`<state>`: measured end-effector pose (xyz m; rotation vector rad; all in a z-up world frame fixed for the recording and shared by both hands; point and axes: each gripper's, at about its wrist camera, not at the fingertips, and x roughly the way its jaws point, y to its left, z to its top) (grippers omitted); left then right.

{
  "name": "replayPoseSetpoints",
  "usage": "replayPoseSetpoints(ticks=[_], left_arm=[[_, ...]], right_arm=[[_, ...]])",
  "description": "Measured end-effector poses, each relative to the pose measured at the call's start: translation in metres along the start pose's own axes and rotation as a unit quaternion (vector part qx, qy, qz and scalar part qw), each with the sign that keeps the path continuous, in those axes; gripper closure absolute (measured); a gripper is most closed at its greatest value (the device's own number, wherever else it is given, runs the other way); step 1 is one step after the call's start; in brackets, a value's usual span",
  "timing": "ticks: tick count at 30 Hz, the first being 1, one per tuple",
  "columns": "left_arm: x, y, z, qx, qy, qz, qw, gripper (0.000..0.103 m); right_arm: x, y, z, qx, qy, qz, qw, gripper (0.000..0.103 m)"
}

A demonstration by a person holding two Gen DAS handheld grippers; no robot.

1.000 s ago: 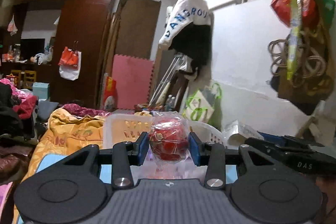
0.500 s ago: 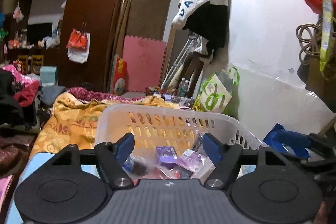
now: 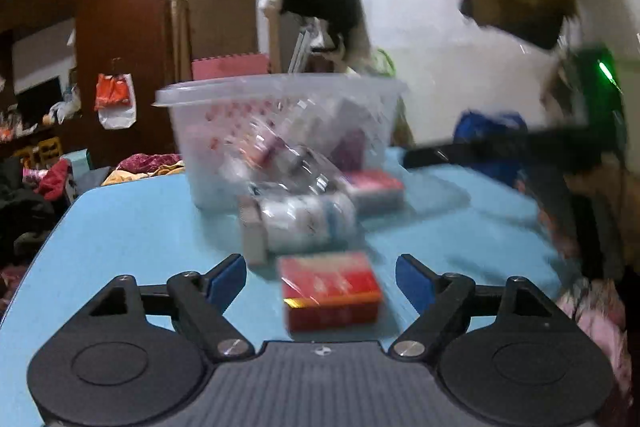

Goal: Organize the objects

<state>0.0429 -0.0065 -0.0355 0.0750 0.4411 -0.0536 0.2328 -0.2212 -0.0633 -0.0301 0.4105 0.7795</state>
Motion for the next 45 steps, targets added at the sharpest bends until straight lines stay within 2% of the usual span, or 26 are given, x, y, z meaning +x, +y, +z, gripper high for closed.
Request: replayPoseSetpoints(ticks=[3,5,8,16,21,26,30,31,32,39,45], left_arm=[[0.008,-0.01,-0.002,0.021,0.006,0.036,0.9991,0.018],[0.018,-0.007,-0.003,0.011,0.018,0.047,0.9987,0.018],[0.025,0.003,-0.009,-0.013,0.03,0.029,0.999,0.018],[0.029,0.002,-0.014,-0.012,0.031,0.023,0.9992,0.018],[0.03,0.0,-0.014,-0.016,0.03,0.022,0.9992,0.018],[0.031,-0.001,-0.014,-0.014,0.028,0.025,0.9992,0.018],[0.031,-0.001,-0.014,-0.014,0.026,0.024,0.9993,0.018],[0.03,-0.001,-0.014,-0.015,0.023,0.026,0.9993,0.022],[0.029,-0.001,-0.015,-0.014,0.016,0.028,0.9994,0.039],[0.0,0.022,-0.008,-0.043,-0.051,0.029,0.9974,0.041],[-0.015,0.059,0.011,-0.092,-0.093,0.037,0.9907,0.041]], right_arm=[[0.013,0.005,0.0,-0.007,0.037,-0.007,0.999,0.0],[0.023,0.015,-0.005,-0.022,0.064,-0.021,0.997,0.0],[0.037,0.022,-0.005,-0.022,0.077,-0.027,0.996,0.0],[0.062,0.015,-0.003,0.025,0.101,-0.058,0.993,0.0],[0.06,0.015,-0.006,0.006,0.112,-0.061,0.992,0.022],[0.038,0.008,-0.008,0.007,0.083,-0.084,0.993,0.024],[0.003,-0.006,-0.017,0.028,0.056,-0.072,0.995,0.024],[-0.006,-0.008,-0.019,0.03,0.047,-0.07,0.996,0.024],[-0.013,-0.009,-0.021,0.031,0.039,-0.07,0.996,0.024],[-0.034,-0.003,-0.022,0.031,0.007,-0.057,0.998,0.024],[-0.027,0.012,-0.012,0.012,-0.013,-0.043,0.999,0.024]])
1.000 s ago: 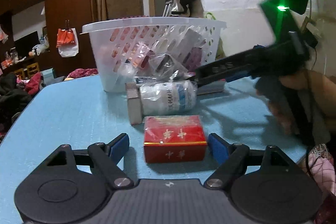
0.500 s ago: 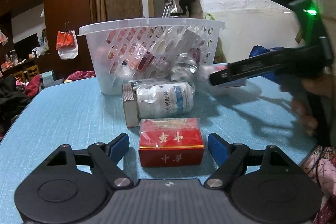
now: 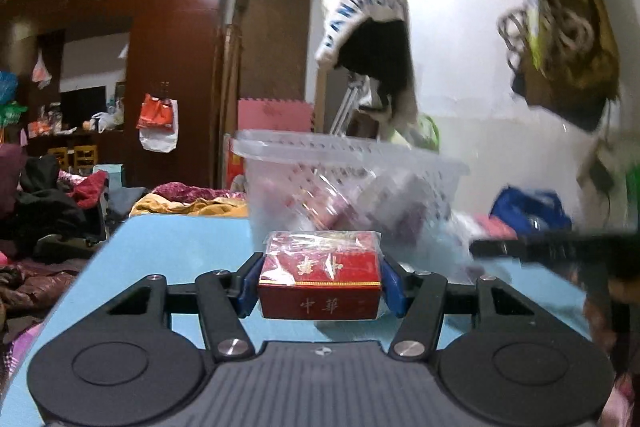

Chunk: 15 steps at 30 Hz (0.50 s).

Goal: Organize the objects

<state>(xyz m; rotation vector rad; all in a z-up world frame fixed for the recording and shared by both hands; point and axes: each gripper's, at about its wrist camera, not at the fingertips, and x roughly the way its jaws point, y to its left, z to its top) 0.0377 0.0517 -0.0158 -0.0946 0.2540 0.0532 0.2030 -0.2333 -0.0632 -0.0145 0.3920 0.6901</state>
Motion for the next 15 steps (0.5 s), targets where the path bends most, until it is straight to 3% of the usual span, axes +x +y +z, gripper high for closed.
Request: replayPoseSetpoints(ticks=[5,10,13,15], left_arm=[[0.011,0.007,0.026,-0.007,-0.013,-0.021,0.9997,0.041],[0.037,-0.005,0.091,0.012,-0.034,-0.051,0.998,0.041],[0.075,-0.01,0.128,0.002,-0.009,-0.05,0.9987,0.041],[0.109,-0.01,0.144,-0.008,0.02,-0.048,0.9986,0.041]], right_arm=[[0.001,0.006,0.009,0.003,-0.016,0.024,1.0,0.024],[-0.007,0.028,0.068,-0.057,-0.069,0.027,0.996,0.024],[0.013,0.035,0.106,-0.086,-0.075,-0.012,0.993,0.024],[0.035,0.031,0.125,-0.082,-0.053,-0.001,0.995,0.024]])
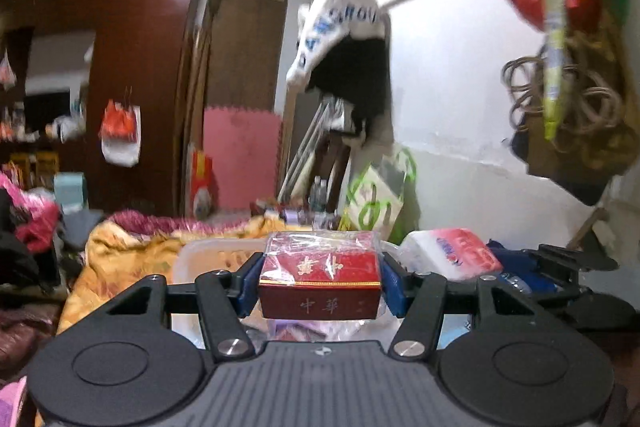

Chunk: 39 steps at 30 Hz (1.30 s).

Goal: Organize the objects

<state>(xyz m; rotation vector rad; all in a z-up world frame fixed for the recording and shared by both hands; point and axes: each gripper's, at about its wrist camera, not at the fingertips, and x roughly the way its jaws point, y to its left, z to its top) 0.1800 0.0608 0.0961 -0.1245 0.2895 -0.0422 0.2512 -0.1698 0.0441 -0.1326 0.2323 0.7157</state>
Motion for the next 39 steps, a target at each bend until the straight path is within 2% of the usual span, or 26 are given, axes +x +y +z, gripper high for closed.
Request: replayPoseSetpoints(ticks=[2,3,5,6,8,11,13,14,16,21,24,27,28,31,33,36,38,39], left_arm=[[0.027,0.006,0.005,-0.017,0.02,0.01,0.9996,0.039],[0.036,0.009,0.004,-0.021,0.029,0.011,0.9993,0.034],[0.056,0.013,0.0,-0.023,0.059,0.021,0.9977,0.027],[0.059,0.015,-0.003,-0.024,0.068,0.029,0.997,0.027],[0.052,0.016,-0.01,-0.022,0.063,0.025,0.9975,0.027],[0.014,0.017,-0.023,-0.022,0.038,0.007,0.999,0.027],[-0.016,0.015,-0.036,-0.01,0.021,0.007,0.9997,0.021],[-0.03,0.014,-0.048,-0.002,0.02,0.012,0.9997,0.016],[-0.045,0.013,-0.073,0.004,0.04,0.024,0.9989,0.016],[-0.039,0.028,-0.117,-0.018,0.097,0.021,0.9949,0.017],[-0.029,0.039,-0.126,-0.038,0.11,0.027,0.9928,0.017],[-0.021,0.05,-0.131,-0.046,0.124,0.064,0.9892,0.016],[-0.021,0.053,-0.133,-0.05,0.123,0.061,0.9892,0.017],[-0.02,0.056,-0.135,-0.063,0.125,0.033,0.9896,0.017],[-0.016,0.046,-0.136,-0.043,0.13,0.042,0.9897,0.017],[-0.002,0.03,-0.142,-0.01,0.16,0.056,0.9856,0.017],[-0.003,0.03,-0.142,-0.019,0.151,0.063,0.9863,0.018],[-0.004,0.033,-0.142,-0.029,0.152,0.065,0.9859,0.021]], right_arm=[[0.023,-0.005,0.008,0.002,0.019,0.002,1.0,0.024],[0.031,-0.005,0.009,-0.002,0.025,-0.003,1.0,0.023],[0.045,-0.004,0.009,-0.015,0.039,-0.013,0.999,0.015],[0.046,-0.005,0.007,-0.012,0.039,-0.017,0.999,0.013],[0.035,-0.007,0.0,0.001,0.028,-0.012,1.0,0.0],[0.005,-0.01,-0.012,0.012,0.016,0.008,1.0,0.0],[-0.017,-0.008,-0.027,0.012,0.014,-0.001,1.0,0.0],[-0.025,-0.005,-0.037,0.008,0.016,-0.004,1.0,0.0],[-0.035,-0.002,-0.064,-0.003,0.036,0.001,0.999,0.0],[-0.022,-0.008,-0.113,0.041,0.099,0.049,0.993,0.0],[-0.008,-0.004,-0.12,0.043,0.124,0.069,0.989,0.0],[0.003,0.003,-0.121,0.025,0.145,0.066,0.987,0.0],[0.007,0.005,-0.121,0.024,0.15,0.063,0.986,0.0],[0.007,0.006,-0.124,0.027,0.15,0.065,0.986,0.002],[0.008,0.007,-0.125,0.028,0.153,0.065,0.986,0.008],[0.0,0.003,-0.134,0.036,0.152,0.064,0.986,0.021],[-0.002,0.001,-0.137,0.044,0.147,0.063,0.986,0.028],[-0.003,0.0,-0.138,0.048,0.145,0.067,0.986,0.031]])
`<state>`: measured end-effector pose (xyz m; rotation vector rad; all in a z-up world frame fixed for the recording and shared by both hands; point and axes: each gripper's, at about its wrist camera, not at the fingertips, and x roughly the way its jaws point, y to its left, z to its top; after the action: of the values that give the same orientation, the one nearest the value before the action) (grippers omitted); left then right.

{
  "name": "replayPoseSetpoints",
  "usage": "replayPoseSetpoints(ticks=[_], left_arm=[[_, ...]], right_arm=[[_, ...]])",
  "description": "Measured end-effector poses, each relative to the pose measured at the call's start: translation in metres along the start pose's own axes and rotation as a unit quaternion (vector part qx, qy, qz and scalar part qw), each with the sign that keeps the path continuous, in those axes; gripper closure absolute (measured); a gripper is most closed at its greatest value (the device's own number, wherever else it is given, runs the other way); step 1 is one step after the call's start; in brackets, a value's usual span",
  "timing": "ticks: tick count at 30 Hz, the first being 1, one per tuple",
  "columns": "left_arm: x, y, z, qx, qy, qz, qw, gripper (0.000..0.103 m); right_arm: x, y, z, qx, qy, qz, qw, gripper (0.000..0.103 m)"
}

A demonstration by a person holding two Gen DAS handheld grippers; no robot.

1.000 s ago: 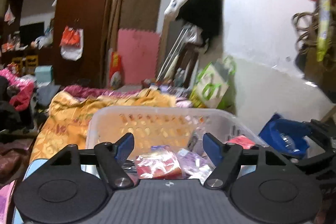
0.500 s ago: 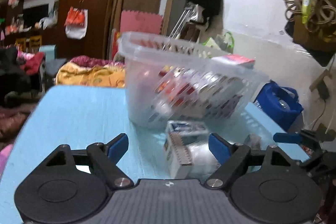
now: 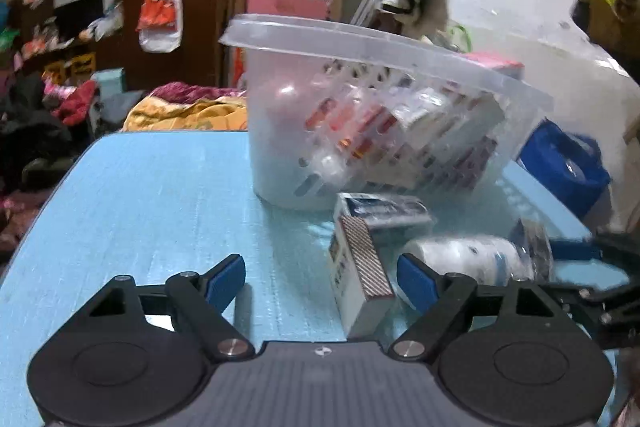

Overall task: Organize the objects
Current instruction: 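Grasp white KENT box with left tool while right tool grasps blue-and-white packet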

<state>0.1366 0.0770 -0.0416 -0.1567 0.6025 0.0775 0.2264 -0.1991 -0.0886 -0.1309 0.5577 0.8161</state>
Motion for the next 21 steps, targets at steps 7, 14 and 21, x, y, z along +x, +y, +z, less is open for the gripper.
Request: replayPoseSetpoints(ticks=[7,14,21], left_arm=[[0.0,-0.011,-0.005,0.048,-0.003,0.029,0.9984,0.073],[-0.011,-0.003,-0.007,0.026,-0.034,-0.014,0.999,0.084],[-0.014,0.001,-0.004,0.011,-0.047,-0.037,0.9981,0.084]], right_arm=[[-0.003,0.007,-0.003,-0.018,-0.015,-0.014,1.0,0.034],[-0.016,0.003,-0.007,-0.01,-0.063,-0.001,0.998,0.036],[-0.02,-0.003,-0.007,0.008,-0.083,0.013,0.996,0.037]])
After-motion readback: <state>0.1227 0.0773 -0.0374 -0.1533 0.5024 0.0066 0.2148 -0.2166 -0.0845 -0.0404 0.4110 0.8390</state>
